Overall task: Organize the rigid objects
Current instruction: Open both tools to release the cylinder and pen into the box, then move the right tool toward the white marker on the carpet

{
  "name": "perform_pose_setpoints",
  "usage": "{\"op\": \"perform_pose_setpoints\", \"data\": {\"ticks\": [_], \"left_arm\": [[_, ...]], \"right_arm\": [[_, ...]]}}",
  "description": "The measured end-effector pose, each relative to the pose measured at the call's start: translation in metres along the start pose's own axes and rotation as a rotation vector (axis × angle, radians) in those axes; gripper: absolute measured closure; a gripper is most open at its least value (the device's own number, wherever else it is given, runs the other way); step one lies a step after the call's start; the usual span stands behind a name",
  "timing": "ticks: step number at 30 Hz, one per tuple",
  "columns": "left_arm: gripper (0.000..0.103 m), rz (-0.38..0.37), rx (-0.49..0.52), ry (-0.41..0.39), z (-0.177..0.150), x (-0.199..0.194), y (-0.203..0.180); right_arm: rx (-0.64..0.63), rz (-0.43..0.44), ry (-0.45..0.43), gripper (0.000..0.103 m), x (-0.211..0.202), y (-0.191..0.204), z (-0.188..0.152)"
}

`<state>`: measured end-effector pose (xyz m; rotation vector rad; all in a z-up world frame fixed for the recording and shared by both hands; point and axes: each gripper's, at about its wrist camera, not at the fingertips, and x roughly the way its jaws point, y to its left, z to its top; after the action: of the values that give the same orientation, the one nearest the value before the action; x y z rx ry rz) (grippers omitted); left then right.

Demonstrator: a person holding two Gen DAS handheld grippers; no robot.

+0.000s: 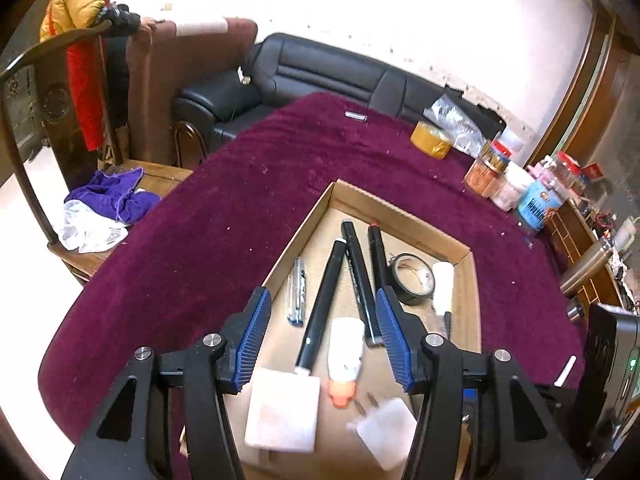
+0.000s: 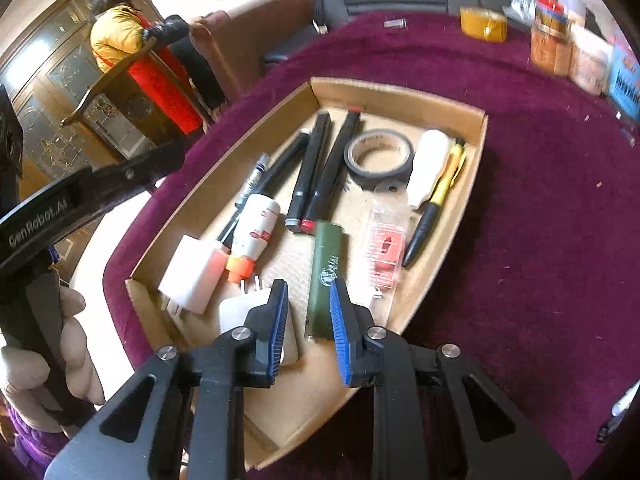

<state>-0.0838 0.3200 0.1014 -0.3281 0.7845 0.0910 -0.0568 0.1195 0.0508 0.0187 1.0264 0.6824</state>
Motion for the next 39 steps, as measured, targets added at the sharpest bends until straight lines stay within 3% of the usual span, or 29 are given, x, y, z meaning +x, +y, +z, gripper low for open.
{"op": "perform_pose_setpoints", "data": {"ticks": [4, 10, 14, 18, 20, 21, 25, 29, 34, 39], "left_arm": [[0.047, -0.001, 0.000, -0.054, -0.012, -0.021, -0.007], [0.044, -0.001, -0.020, -0.131, -0.035, -0.042, -0.027], [0.043, 0.036, -0.024, -0.166, -0.057, -0.045, -0.047], [0.043, 0.134, 0.082, -0.228, -0.077, -0.050, -0.082], [0.042, 0.148, 0.118, -0.253, -0.084, -0.056, -0.094], [0.041, 0.146, 0.132, -0.268, -0.087, -0.060, -0.099], [0.019, 0.167, 0.159, -0.361, -0.097, -0.081, -0.109], [0.011, 0.154, 0.141, -0.420, -0.098, -0.099, -0.109], [0.010, 0.177, 0.166, -0.450, -0.098, -0.105, -0.113], [0.010, 0.180, 0.174, -0.404, -0.099, -0.097, -0.114]], "right_arm": [[-0.009, -0.018, -0.068, 0.061, -0.025, 0.000, -0.013], [0.028, -0.046, -0.152, 0.061, -0.050, -0.014, -0.031], [0.041, -0.123, -0.227, 0.061, -0.067, -0.024, -0.046], [0.055, -0.217, -0.287, 0.059, -0.079, -0.034, -0.064], [0.048, -0.274, -0.308, 0.054, -0.084, -0.038, -0.071], [0.042, -0.303, -0.321, 0.051, -0.086, -0.038, -0.074], [0.010, -0.386, -0.371, 0.045, -0.096, -0.038, -0.084], [0.014, -0.401, -0.410, 0.042, -0.104, -0.039, -0.087], [0.004, -0.425, -0.415, 0.042, -0.103, -0.035, -0.087], [-0.012, -0.458, -0.417, 0.042, -0.102, -0.029, -0.087]]}}
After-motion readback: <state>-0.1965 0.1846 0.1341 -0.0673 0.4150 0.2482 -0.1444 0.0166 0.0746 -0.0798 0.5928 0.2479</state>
